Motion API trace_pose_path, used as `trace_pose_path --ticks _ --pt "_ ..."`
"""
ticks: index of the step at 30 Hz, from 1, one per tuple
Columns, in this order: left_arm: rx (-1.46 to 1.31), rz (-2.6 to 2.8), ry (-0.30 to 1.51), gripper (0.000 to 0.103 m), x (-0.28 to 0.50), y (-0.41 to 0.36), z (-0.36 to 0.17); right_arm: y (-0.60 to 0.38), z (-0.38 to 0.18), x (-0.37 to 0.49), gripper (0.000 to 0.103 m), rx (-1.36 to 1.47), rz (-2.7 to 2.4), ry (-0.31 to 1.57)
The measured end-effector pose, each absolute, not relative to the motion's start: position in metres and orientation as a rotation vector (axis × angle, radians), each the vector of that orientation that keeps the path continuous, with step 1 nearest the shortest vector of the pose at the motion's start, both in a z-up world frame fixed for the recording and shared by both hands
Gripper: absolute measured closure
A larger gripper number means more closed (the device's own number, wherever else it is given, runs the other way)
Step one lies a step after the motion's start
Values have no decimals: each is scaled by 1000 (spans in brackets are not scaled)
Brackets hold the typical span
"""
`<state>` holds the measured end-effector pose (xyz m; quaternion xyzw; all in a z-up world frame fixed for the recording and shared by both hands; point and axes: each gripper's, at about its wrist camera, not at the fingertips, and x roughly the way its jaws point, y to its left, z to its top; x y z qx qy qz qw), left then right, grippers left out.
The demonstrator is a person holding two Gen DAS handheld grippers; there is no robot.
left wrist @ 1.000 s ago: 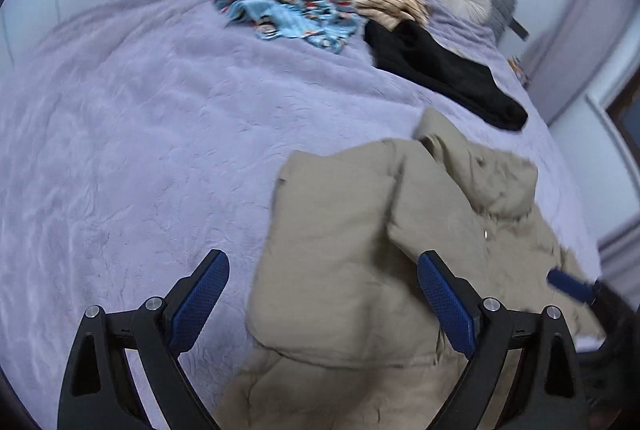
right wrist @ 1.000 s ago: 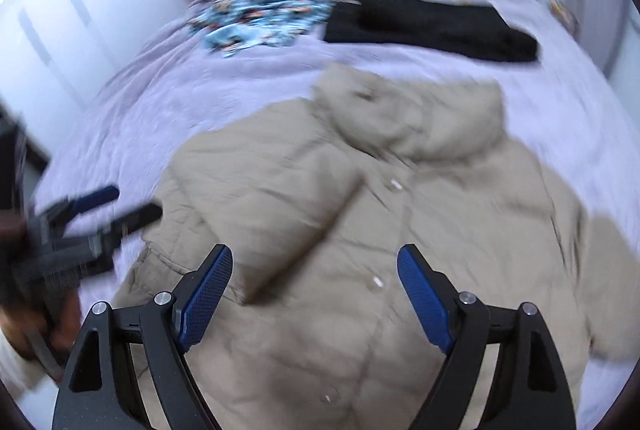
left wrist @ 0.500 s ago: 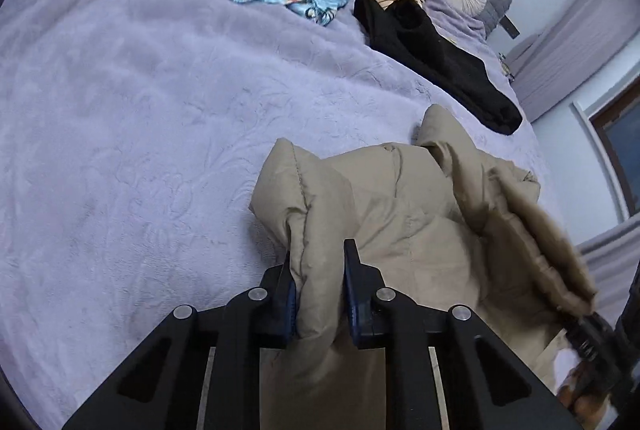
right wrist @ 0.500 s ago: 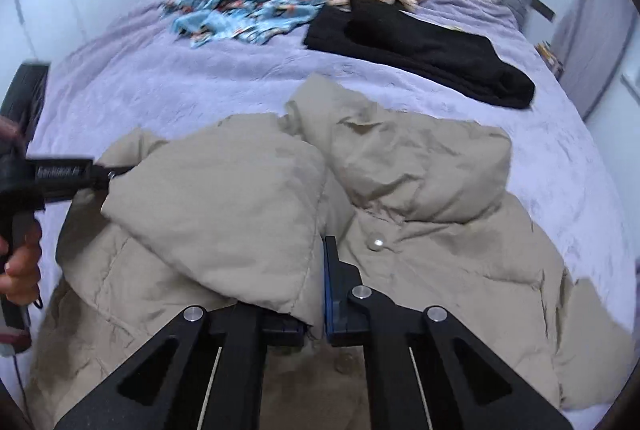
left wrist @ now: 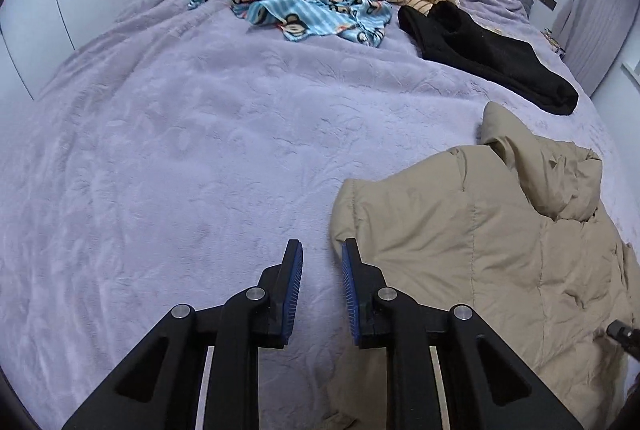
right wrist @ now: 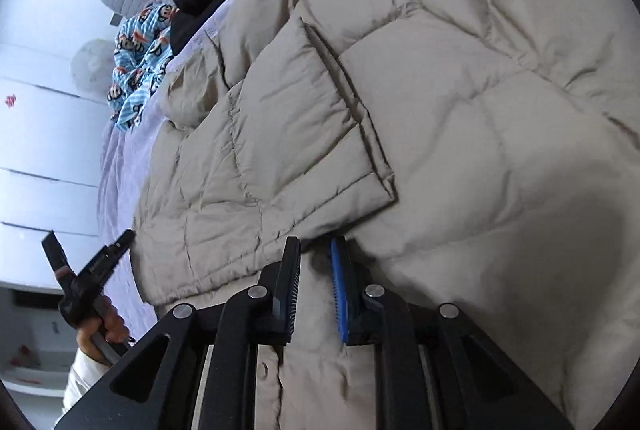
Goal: Fold large clothes
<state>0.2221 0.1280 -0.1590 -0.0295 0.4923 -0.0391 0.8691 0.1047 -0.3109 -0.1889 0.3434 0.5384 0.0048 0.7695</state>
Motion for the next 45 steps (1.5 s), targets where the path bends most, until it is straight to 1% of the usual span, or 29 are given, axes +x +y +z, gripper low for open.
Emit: trace_pose_path --ticks 4,7,11,14,17,20,21,23,26,27,28,35,36,37,38,39,40,42,43,44,45 --pt "-87 -183 1025 81 197 131 -136 -318 -150 106 86 611 -13 1055" --pt "-55 -325 1070 81 175 102 -141 -313 -141 124 86 564 28 1029" --pt "149 -253 1112 81 169 65 -186 -290 -152 153 86 517 87 1059" --pt "60 -197 1145 81 181 83 -210 -274 -162 158 86 487 134 1089" --pt "-9 -187 1152 81 189 95 -213 -267 -171 159 86 436 128 1108" --pt "49 -197 1150 81 189 88 -213 -282 -195 153 86 441 39 1165" --pt "71 -198 1147 81 187 85 -214 -290 -203 150 90 480 36 1173" --pt "77 -184 1151 81 187 83 -212 -302 -209 144 91 517 41 1161" --pt "69 -153 1157 81 184 84 -199 -306 -199 139 90 461 -1 1161" --pt "71 -150 1154 81 180 82 -193 -308 -194 137 86 447 -15 1163" --pt "73 -150 1151 81 176 79 -186 -311 -189 134 86 448 -28 1163" --pt "77 -201 1170 81 141 42 -152 -342 -165 83 85 618 -46 1141" --pt "84 -210 1174 81 134 33 -149 -346 -163 73 81 647 -52 1142" --pt "88 -223 1178 81 128 23 -147 -348 -163 66 74 668 -60 1144" --pt "89 -240 1183 81 122 14 -145 -351 -163 58 70 693 -70 1143" --pt "86 -260 1189 81 116 4 -143 -356 -163 48 63 718 -84 1139" --pt "85 -277 1193 81 111 -5 -142 -360 -162 39 59 734 -98 1135" --pt "92 -302 1195 81 101 -23 -139 -366 -162 24 58 762 -123 1129" --pt "96 -317 1198 73 96 -32 -138 -370 -162 17 56 779 -133 1127" --pt "99 -332 1202 30 93 -41 -137 -374 -162 11 55 793 -142 1126" --pt "100 -328 1198 6 89 -47 -135 -380 -161 3 50 806 -154 1122"
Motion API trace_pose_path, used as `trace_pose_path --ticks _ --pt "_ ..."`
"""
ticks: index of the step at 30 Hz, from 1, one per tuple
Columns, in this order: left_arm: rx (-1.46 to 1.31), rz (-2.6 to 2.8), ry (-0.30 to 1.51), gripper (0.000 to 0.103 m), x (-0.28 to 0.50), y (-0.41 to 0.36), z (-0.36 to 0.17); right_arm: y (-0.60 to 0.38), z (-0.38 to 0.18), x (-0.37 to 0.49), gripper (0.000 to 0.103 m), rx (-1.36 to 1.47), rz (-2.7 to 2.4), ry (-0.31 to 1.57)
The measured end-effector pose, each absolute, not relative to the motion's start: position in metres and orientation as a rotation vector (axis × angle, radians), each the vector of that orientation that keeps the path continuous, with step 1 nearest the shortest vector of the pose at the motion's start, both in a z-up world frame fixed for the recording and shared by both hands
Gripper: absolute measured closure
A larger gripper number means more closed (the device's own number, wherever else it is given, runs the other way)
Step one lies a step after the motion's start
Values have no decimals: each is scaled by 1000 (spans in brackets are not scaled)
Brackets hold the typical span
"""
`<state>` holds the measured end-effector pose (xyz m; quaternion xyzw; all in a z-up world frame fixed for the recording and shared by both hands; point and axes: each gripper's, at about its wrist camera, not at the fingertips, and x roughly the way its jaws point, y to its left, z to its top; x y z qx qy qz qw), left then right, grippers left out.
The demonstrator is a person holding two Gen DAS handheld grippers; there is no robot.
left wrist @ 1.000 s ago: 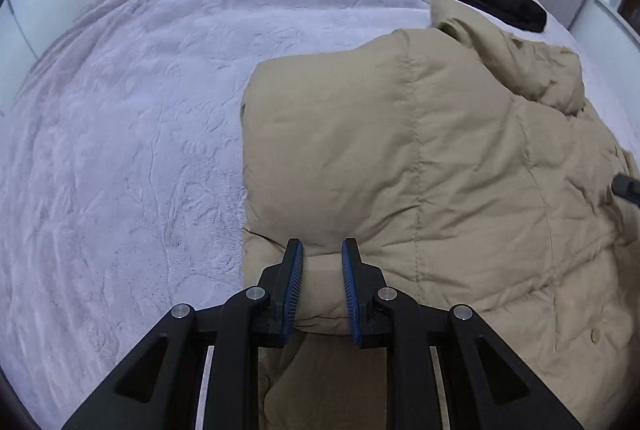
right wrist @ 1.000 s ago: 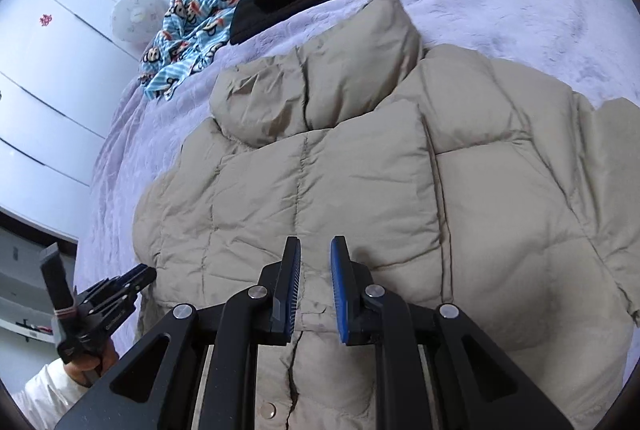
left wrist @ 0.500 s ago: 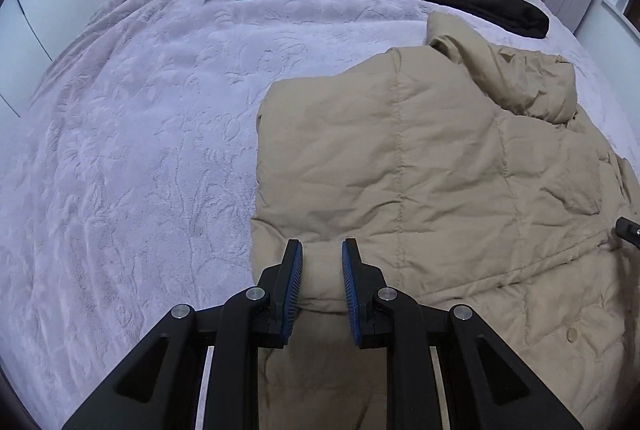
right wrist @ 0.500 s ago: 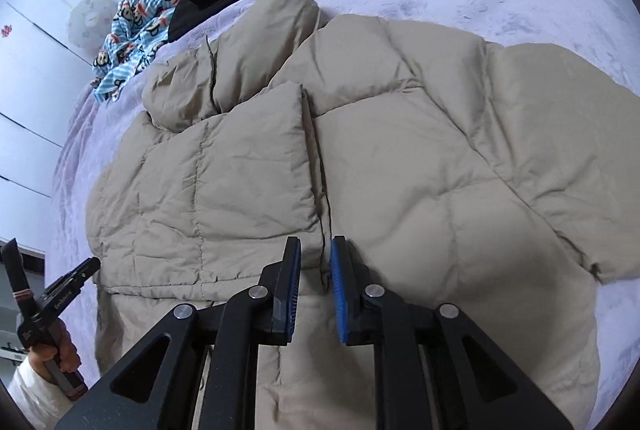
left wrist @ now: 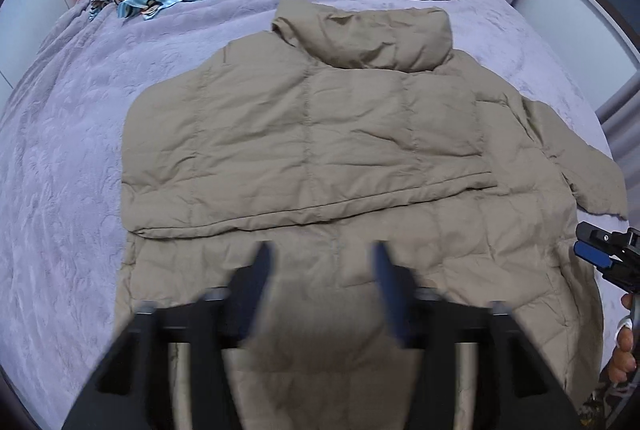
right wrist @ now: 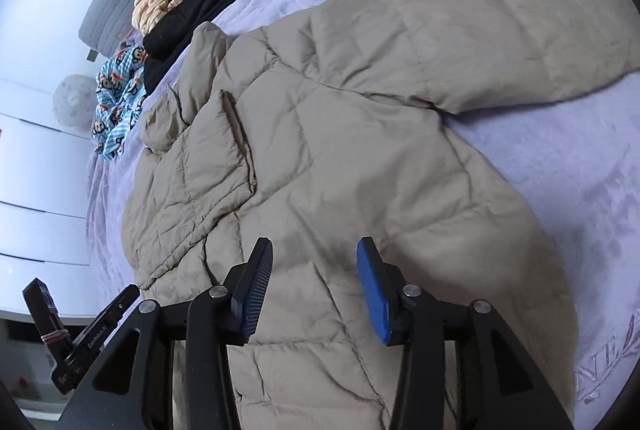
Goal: Fold large clothes
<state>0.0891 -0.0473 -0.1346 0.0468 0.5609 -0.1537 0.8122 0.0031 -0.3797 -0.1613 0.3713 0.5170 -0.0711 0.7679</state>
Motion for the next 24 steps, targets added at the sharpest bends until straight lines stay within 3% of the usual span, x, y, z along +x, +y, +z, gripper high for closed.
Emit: trace_pose_path --ticks 1,5,11,12,16,24 --pt "95 -314 1166 1 85 -52 -130 -386 -160 -4 47 816 -166 1117" --pt "144 -315 1153 1 79 -79 -127 -409 -157 -24 45 836 -203 1099" --pt "129 -364 1226 1 82 -114 -140 -457 -156 -53 29 905 -262 1041" --pt "130 -383 1234 1 80 -121 -141 -466 -156 -58 20 920 -271 1025" --pt "148 -415 1221 1 73 -149 -143 -504 -158 -77 0 997 -307 938" --pt "152 -459 1224 1 69 -197 -146 -571 -174 -94 0 1138 -328 900"
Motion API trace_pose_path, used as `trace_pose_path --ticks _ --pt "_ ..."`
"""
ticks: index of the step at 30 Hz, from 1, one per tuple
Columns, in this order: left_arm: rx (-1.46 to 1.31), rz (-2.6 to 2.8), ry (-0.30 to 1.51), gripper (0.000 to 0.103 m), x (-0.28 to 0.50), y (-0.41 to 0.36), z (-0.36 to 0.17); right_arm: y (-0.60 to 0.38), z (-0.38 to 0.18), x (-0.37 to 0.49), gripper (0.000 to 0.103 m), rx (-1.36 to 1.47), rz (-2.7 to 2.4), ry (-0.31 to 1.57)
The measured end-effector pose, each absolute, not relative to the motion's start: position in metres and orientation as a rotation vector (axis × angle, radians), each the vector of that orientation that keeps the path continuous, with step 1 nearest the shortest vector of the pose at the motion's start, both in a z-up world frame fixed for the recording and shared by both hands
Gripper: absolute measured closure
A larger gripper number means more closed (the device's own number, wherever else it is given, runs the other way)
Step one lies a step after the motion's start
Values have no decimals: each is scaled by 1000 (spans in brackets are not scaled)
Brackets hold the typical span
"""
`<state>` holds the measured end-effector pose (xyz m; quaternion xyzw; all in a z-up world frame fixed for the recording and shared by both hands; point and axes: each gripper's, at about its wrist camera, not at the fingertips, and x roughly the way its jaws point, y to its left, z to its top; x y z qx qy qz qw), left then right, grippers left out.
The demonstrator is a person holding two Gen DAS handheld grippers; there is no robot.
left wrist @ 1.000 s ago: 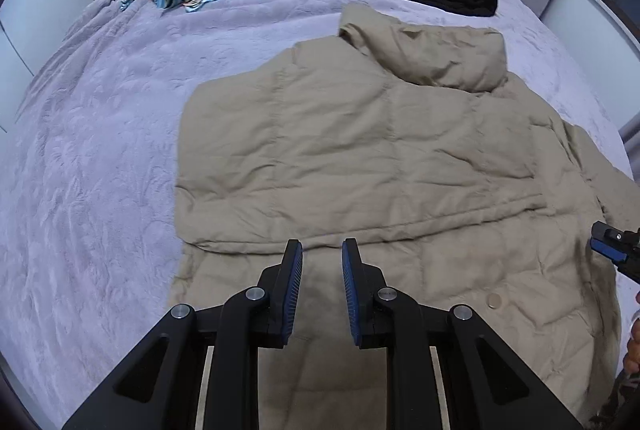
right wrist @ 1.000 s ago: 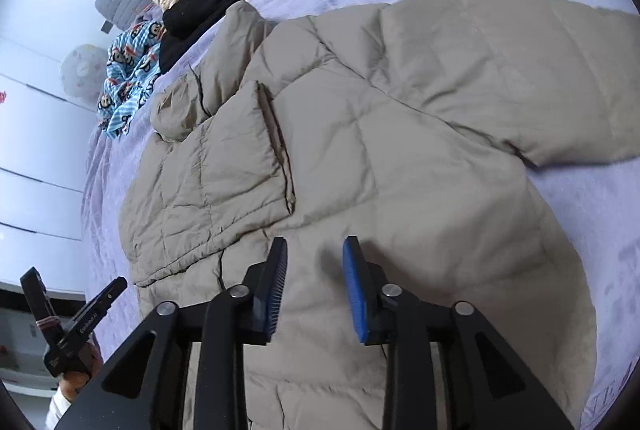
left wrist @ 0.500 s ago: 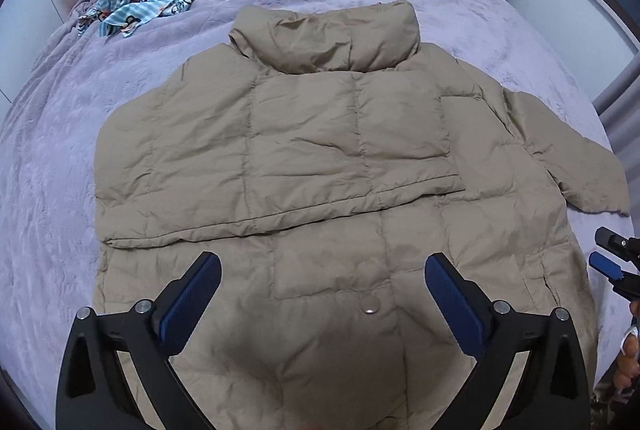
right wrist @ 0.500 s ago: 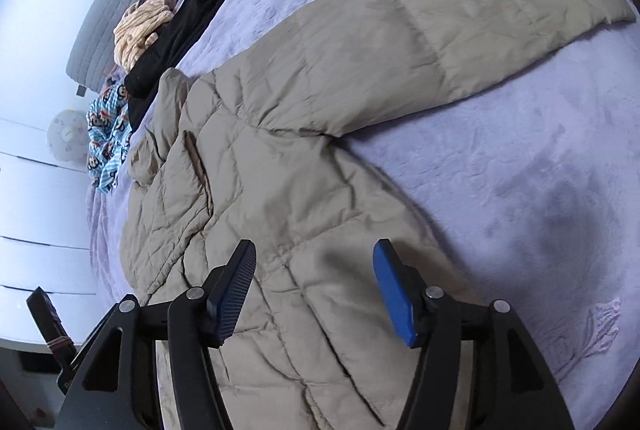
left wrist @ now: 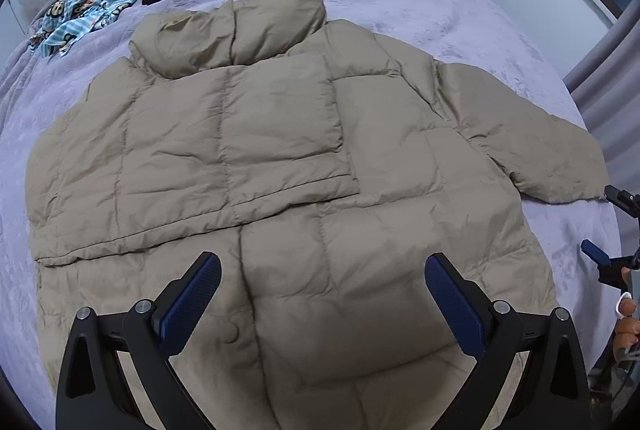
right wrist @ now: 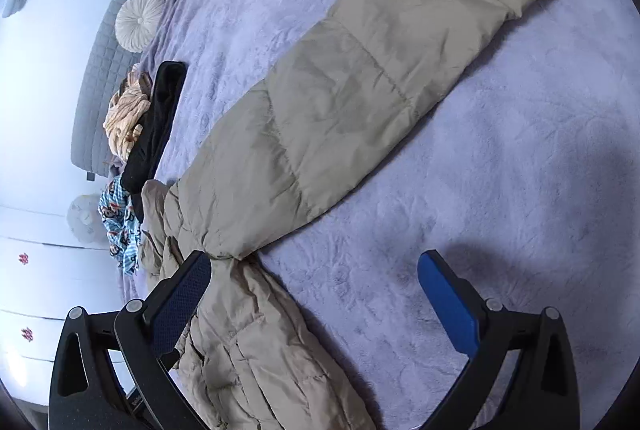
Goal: Fold large clothes
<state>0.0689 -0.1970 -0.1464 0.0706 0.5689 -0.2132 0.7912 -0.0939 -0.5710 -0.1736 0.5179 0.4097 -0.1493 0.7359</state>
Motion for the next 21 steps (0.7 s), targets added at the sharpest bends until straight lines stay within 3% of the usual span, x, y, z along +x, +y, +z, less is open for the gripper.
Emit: trace_pose_path --ticks 17,18,20,21 --pt "146 -453 1240 1 69 -241 -153 -705 -223 -105 1 1577 -378 485" --pt "143 -448 1236 1 70 -240 -152 -710 -226 -103 5 1609 -376 459" --pt "137 -434 1226 1 73 -236 -150 -714 -231 -97 28 1668 -353 426" --pt "131 -427 1219 1 75 -233 -148 -715 -235 -93 56 1703 -333 417"
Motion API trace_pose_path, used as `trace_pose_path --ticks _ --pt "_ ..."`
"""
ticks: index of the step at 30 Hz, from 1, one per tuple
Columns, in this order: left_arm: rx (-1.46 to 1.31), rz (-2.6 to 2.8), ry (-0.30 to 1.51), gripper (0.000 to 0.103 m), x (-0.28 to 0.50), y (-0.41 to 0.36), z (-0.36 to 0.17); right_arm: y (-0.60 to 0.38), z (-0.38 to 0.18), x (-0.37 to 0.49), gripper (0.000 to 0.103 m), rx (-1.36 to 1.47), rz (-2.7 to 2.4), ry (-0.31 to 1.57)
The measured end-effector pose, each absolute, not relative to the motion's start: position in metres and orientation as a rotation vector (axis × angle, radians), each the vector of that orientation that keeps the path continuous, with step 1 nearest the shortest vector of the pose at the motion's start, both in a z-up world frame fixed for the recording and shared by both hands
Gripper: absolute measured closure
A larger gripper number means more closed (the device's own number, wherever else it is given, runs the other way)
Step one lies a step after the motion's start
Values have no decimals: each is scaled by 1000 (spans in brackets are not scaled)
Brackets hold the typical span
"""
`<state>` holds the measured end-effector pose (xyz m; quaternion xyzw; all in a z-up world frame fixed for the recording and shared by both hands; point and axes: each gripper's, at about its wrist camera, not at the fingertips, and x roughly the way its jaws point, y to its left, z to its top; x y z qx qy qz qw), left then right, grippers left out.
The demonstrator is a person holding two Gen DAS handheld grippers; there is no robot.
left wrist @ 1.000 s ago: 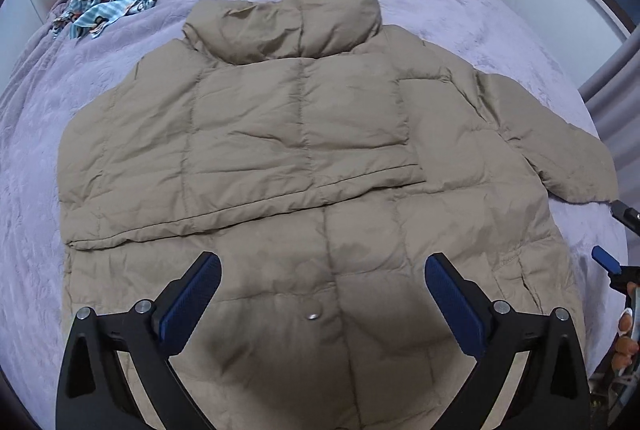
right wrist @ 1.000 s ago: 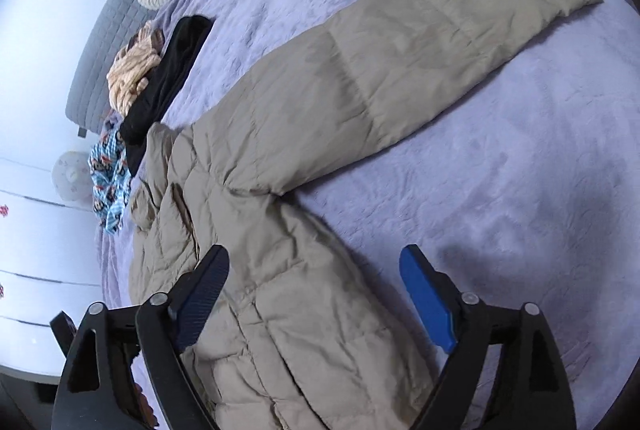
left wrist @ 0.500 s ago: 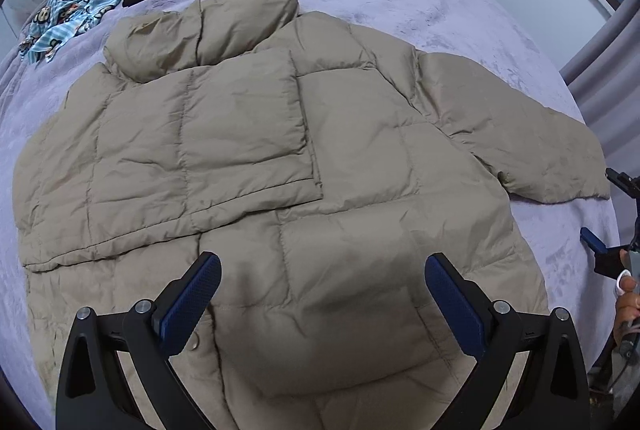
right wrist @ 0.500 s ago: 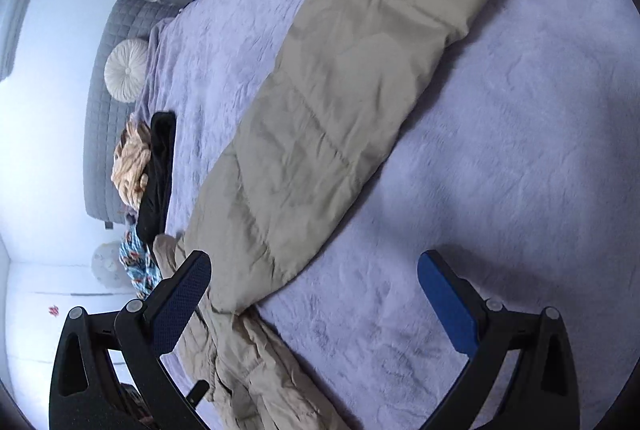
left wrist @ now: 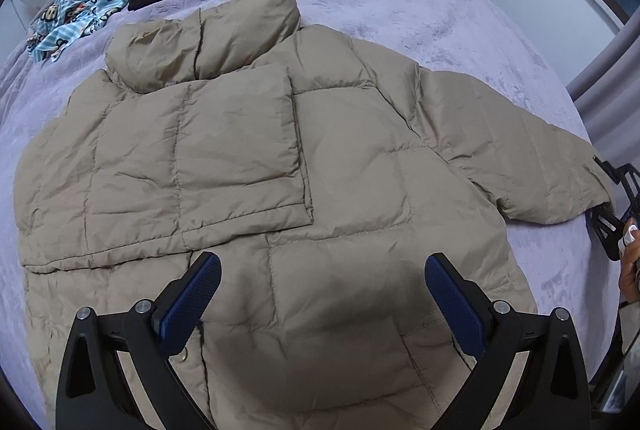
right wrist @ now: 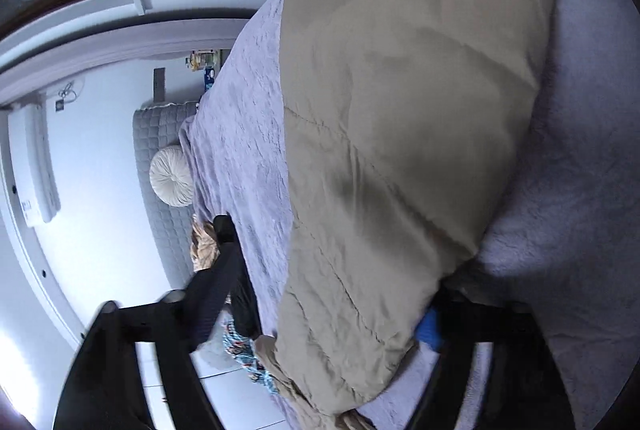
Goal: Fold large clothes
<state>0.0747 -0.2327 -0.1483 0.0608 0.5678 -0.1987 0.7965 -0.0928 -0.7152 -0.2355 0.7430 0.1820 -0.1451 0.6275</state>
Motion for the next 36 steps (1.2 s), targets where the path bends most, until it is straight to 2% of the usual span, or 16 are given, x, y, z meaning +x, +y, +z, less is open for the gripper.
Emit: trace_pose_path --ticks 1,3,4,12,18,23,28,32,36 --pt "125 -420 1216 1 77 -229 -147 -715 -238 -90 76 1723 -308 409" --pt "112 -403 1212 1 81 -221 -145 -709 -235 -80 89 1725 -274 395" --pt "105 -396 1211 1 83 -217 -145 -706 -230 -76 91 1711 -251 390" --pt "55 -325 1173 1 106 -171 -134 -663 -168 -11 92 1560 54 383" --pt "31 -266 1131 1 124 -126 -125 -580 -106 72 92 1324 274 497" --pt "8 -201 1115 1 137 -81 -125 -478 -80 135 92 1060 392 654" --pt "12 -138 1105 1 148 -41 -130 -368 -101 175 92 855 465 839" --pt "12 -116 1109 1 153 -18 -139 -302 -154 188 92 726 443 1002" --pt "7 -112 1122 1 156 -7 -152 -283 -209 189 92 714 378 1115"
